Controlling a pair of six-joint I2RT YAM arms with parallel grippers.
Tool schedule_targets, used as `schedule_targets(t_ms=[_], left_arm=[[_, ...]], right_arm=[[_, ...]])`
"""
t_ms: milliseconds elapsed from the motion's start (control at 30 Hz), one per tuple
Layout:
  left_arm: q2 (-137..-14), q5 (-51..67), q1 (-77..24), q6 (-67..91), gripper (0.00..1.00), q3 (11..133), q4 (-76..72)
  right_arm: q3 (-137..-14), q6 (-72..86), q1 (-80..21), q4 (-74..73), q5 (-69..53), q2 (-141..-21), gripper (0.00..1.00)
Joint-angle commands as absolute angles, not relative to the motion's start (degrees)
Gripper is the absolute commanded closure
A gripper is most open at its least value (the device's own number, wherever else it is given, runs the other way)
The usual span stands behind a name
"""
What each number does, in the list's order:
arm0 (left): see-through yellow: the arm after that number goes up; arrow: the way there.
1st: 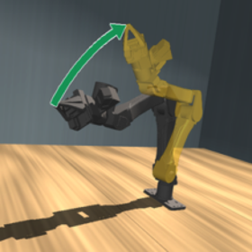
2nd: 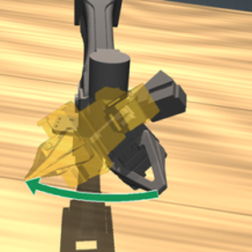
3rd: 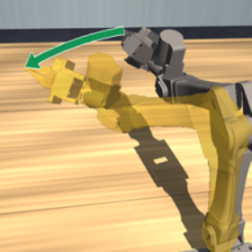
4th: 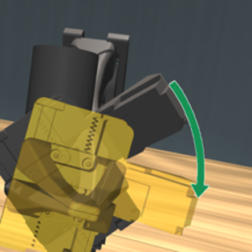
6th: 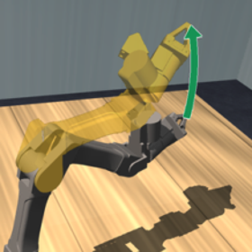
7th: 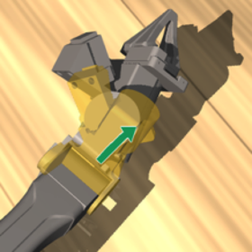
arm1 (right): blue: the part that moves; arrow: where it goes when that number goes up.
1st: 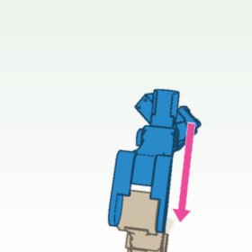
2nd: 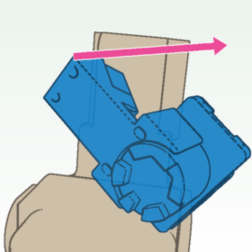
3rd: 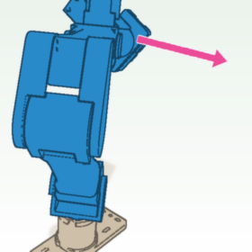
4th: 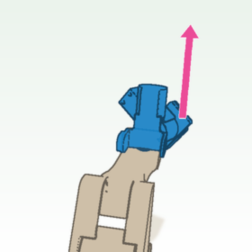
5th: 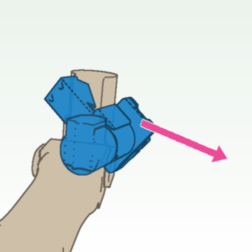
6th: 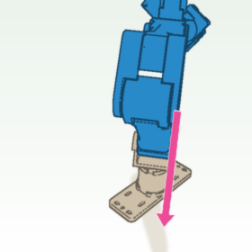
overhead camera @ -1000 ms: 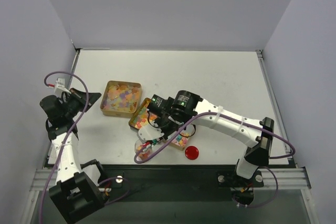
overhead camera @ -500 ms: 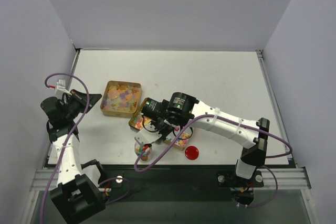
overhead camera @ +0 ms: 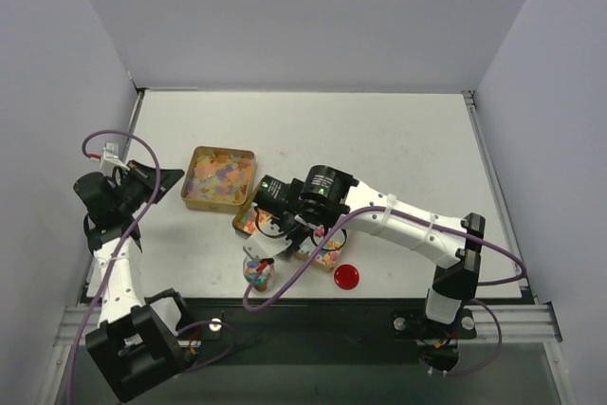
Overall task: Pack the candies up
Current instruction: Place the fake candies in the packing bottle, then place the spatula at the center of the board.
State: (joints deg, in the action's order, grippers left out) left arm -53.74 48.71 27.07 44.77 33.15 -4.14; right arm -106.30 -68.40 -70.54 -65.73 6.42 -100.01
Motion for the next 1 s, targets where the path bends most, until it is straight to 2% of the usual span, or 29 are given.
schedule_targets(t_ms=[0,100,133,200,267,300,333,467,533,733,967], left_arm=[[-57.3,50.27,26.72,44.56,0.97,37.53,-7.56],[-60.19,50.36,26.28,45.35,0.97,39.28,-7.82],[-60.73,50.27,25.67,45.35,0.97,40.07,-7.82],[-61.78,50.19,25.05,45.26,0.94,41.13,-7.3],[-63.63,50.18,23.3,43.6,0.84,43.05,-5.2],[-64.85,50.19,22.68,40.98,0.81,43.85,-3.97],[-65.47,49.92,21.89,39.57,0.71,44.81,-2.21],[-67.5,49.05,17.94,31.22,0.56,49.12,9.54],[-68.46,48.78,17.06,25.6,0.53,51.58,13.86],[-67.85,49.3,14.15,8.28,0.44,55.19,31.88],[-68.29,45.72,7.3,-5.35,0.43,55.37,38.32]], right_arm=[[-107.58,-65.75,-68.65,-68.29,7.82,-98.17,1.0],[-106.71,-58.65,-64.35,-66.8,5.03,-97.48,1.0],[-106.18,-51.84,-61.81,-66.1,3.27,-97.12,1.0],[-103.55,-44.25,-53.03,-61.72,-1.37,-95.29,1.0],[-98.11,-33.73,-46.61,-56.03,-3.77,-93.79,1.0],[-96.26,-30.79,-39.62,-54.42,-4.91,-92.65,1.0],[-92.06,-28.15,-36.59,-52.66,-5.18,-92.11,1.0],[-83.61,-15.23,-20.59,-45.37,-6.94,-91.23,1.0],[-81.84,-10.73,-13.32,-44.48,-7.38,-92.72,1.0],[-77.0,-10.73,-8.35,-38.07,-7.56,-96.15,1.0],[-76.64,-8.97,-7.21,-35.42,-5.8,-101.86,1.0]])
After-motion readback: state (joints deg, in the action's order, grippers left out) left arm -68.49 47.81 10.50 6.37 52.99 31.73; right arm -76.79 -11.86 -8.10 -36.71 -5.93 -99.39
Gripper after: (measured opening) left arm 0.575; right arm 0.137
